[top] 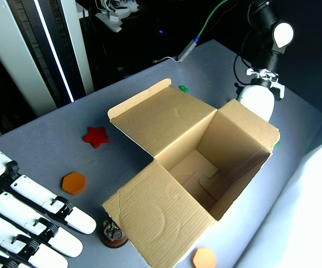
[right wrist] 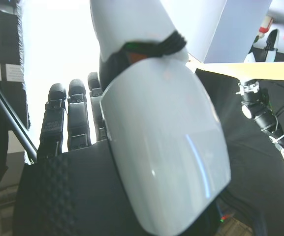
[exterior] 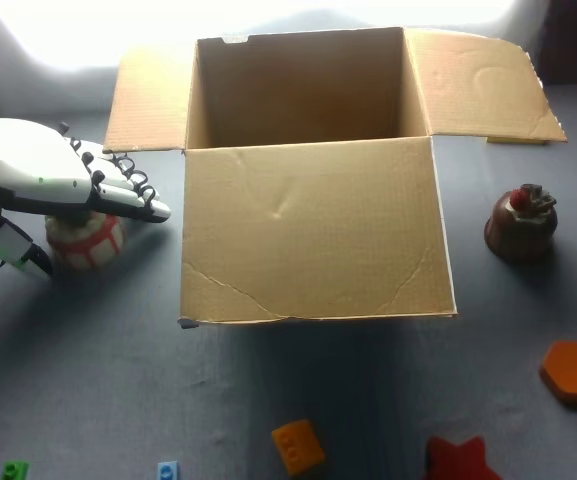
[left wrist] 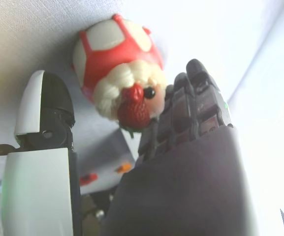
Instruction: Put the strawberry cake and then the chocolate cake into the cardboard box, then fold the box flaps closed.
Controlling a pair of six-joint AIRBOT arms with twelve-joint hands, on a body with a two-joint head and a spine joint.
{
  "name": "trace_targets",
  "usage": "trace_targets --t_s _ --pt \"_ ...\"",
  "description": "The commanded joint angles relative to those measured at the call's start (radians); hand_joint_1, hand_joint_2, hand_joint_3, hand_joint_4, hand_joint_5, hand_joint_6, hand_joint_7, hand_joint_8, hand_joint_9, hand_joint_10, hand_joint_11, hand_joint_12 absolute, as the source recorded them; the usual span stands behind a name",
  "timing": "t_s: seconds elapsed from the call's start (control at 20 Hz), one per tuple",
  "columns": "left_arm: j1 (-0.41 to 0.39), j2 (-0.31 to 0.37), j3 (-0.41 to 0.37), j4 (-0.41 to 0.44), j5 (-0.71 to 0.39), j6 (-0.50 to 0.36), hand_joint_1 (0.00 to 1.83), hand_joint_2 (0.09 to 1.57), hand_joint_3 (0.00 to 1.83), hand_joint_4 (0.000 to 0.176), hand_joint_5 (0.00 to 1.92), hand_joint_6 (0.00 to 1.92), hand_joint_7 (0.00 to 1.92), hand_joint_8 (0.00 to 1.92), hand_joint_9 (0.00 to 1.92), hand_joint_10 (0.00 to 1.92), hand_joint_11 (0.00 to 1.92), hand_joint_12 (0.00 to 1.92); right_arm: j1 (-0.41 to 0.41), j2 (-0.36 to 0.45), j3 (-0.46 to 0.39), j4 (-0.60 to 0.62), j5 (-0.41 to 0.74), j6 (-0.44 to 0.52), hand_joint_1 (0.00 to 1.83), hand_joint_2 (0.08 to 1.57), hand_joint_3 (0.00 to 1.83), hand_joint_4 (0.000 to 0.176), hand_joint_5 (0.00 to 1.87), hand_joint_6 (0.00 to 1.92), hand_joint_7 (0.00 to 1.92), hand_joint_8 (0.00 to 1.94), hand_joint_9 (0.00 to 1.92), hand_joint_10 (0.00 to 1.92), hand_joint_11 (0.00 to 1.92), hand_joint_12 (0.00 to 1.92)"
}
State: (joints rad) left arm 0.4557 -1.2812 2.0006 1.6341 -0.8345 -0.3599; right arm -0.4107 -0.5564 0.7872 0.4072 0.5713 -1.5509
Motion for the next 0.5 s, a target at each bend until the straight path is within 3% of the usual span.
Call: trace_targets --t_s 0.0,0.1,0.2,0.3,0.35,0.4,0.45 --pt "0.0 0.003 0.01 -0.065 0.001 0.01 1.13 1.06 0.0 0.043 0.06 0.0 0.07 0.0 0.09 0.0 0.0 0.48 0.007 0.011 0.002 -0.011 0.121 -0.01 1.27 1.01 0.02 0.007 0.0 0.0 0.03 0.0 0.01 0.0 0.0 0.0" --pt "0.005 -0.007 0.022 -0.071 0.003 0.015 1.14 1.06 0.0 0.044 0.07 0.0 0.08 0.0 0.12 0.01 0.0 0.53 0.007 0.011 0.002 -0.011 0.122 -0.011 1.27 1.02 0.02 0.007 0.0 0.0 0.02 0.0 0.0 0.0 0.0 0.0" --pt "0.006 -0.017 0.036 -0.073 0.003 0.017 1.15 1.1 0.01 0.037 0.15 0.0 0.25 0.0 0.34 0.02 0.03 0.93 0.007 0.01 0.002 -0.011 0.125 -0.013 1.27 1.0 0.01 0.007 0.0 0.0 0.04 0.01 0.02 0.01 0.0 0.0" --pt "0.006 -0.023 0.045 -0.076 0.003 0.023 1.18 1.1 0.0 0.031 0.32 0.02 0.51 0.01 0.59 0.04 0.25 1.05 0.007 0.01 0.002 -0.011 0.127 -0.015 1.25 1.01 0.02 0.01 0.01 0.0 0.04 0.0 0.03 0.01 0.01 0.01" --pt "0.005 -0.026 0.047 -0.08 0.005 0.025 1.21 1.1 0.0 0.02 0.42 0.02 0.6 0.01 0.68 0.04 0.3 1.16 0.006 0.01 0.002 -0.011 0.128 -0.016 1.26 1.0 0.01 0.009 0.02 0.01 0.05 0.01 0.04 0.01 0.03 0.02" --pt "0.005 -0.026 0.047 -0.081 0.005 0.025 1.21 1.1 0.0 0.02 0.42 0.02 0.6 0.01 0.68 0.04 0.3 1.16 0.006 0.01 0.002 -0.011 0.128 -0.017 1.26 1.0 0.01 0.009 0.02 0.01 0.05 0.01 0.04 0.01 0.03 0.02" --pt "0.005 -0.027 0.046 -0.081 0.005 0.025 1.23 1.11 0.01 0.0 0.48 0.04 0.66 0.03 0.79 0.08 0.35 1.19 0.006 0.01 0.002 -0.011 0.128 -0.017 1.26 1.02 0.02 0.013 0.02 0.01 0.04 0.0 0.03 0.01 0.01 0.01"
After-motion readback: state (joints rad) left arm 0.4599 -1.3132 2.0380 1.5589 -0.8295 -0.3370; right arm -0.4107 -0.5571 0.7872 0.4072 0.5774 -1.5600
